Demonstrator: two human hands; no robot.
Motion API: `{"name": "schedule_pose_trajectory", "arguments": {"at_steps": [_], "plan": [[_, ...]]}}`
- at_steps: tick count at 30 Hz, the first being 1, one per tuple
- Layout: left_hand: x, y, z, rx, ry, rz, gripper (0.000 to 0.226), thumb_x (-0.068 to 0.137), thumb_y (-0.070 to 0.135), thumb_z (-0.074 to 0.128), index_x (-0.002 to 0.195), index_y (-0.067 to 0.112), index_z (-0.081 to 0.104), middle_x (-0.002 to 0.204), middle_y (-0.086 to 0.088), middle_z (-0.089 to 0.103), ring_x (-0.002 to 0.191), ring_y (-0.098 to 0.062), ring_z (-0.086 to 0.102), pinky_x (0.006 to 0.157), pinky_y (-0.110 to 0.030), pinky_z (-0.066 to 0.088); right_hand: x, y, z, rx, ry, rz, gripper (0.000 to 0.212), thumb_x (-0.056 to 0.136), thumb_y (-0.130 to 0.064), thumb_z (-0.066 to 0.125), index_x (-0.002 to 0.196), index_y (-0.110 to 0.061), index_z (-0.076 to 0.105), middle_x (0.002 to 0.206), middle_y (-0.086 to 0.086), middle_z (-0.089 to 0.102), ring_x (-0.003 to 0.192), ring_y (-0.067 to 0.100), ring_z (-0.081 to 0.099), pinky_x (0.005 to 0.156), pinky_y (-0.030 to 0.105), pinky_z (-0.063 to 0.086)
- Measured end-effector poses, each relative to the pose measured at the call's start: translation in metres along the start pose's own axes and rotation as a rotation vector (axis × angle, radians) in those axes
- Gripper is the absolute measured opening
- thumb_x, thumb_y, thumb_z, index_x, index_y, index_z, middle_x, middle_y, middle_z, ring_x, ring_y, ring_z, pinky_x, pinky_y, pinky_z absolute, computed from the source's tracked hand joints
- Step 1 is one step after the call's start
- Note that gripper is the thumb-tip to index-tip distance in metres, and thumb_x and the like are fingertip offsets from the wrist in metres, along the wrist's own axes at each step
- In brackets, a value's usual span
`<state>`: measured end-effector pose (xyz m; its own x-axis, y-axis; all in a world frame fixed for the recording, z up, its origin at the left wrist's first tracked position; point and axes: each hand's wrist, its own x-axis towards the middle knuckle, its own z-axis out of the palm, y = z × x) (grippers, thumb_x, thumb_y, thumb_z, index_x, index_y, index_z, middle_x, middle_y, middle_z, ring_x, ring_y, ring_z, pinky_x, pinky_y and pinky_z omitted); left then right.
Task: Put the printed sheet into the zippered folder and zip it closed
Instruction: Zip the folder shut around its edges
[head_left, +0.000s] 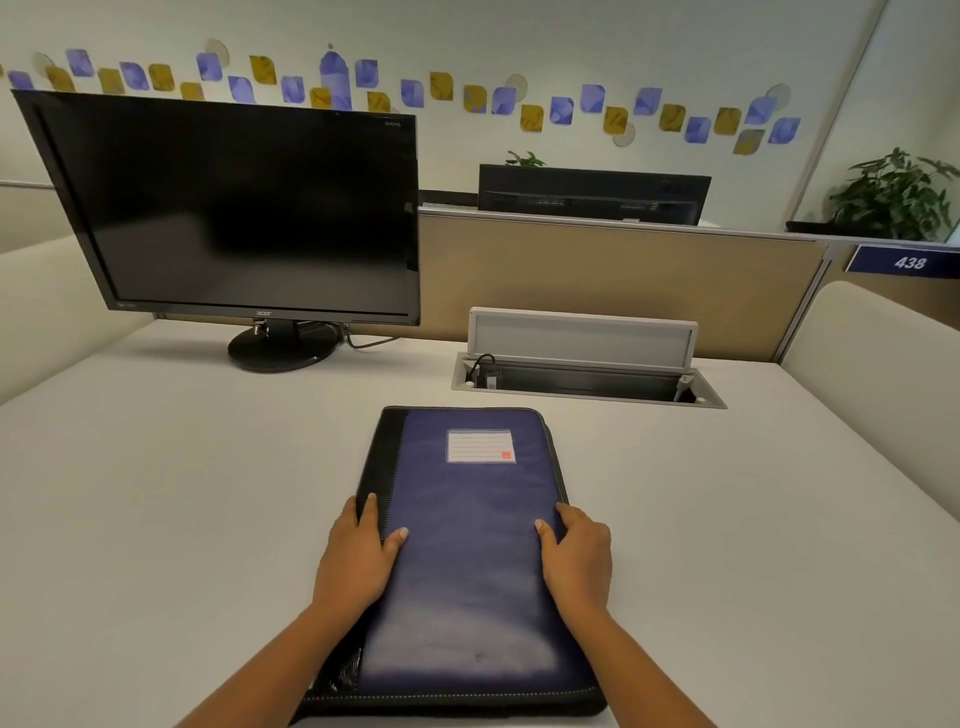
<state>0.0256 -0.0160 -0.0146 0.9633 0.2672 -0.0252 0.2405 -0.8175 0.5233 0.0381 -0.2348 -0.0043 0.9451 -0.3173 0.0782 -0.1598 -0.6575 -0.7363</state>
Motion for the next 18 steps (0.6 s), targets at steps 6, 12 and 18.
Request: {"name": "schedule_pose_trajectory", "arguments": {"at_steps": [6,12,18], "plan": [[-0.011,0.004,0.008,0.227,-0.037,0.029,0.068,0.094,0.054,0.025,0.148,0.018,0.003,0.157,-0.013,0.000,0.143,-0.030,0.007,0.114,-0.039,0.018,-0.023,-0.002,0.009,-0.352,-0.174,-0.132,0.058,0.092,-0.051,0.032,0.143,-0.024,0.020,0.154,0.008,0.014,0.140,0.029,0.014,0.113,0.042,0.019],[-0.009,0.008,0.010,0.299,-0.050,0.037,0.068,0.094,0.055,0.021,0.148,0.017,0.001,0.156,-0.015,-0.002,0.144,-0.032,0.004,0.115,-0.040,0.014,-0.030,0.001,0.014,-0.483,-0.252,-0.173,0.064,0.090,-0.059,0.023,0.144,-0.029,0.006,0.156,0.008,-0.002,0.142,0.034,-0.006,0.115,0.049,0.004],[0.000,0.012,0.012,0.296,-0.077,0.056,0.071,0.093,0.057,0.023,0.148,0.017,0.000,0.156,-0.015,-0.003,0.144,-0.032,0.002,0.116,-0.041,0.013,-0.022,0.005,0.017,-0.482,-0.227,-0.166,0.065,0.090,-0.060,0.022,0.144,-0.029,0.006,0.156,0.008,-0.001,0.142,0.035,-0.005,0.114,0.049,0.004]]}}
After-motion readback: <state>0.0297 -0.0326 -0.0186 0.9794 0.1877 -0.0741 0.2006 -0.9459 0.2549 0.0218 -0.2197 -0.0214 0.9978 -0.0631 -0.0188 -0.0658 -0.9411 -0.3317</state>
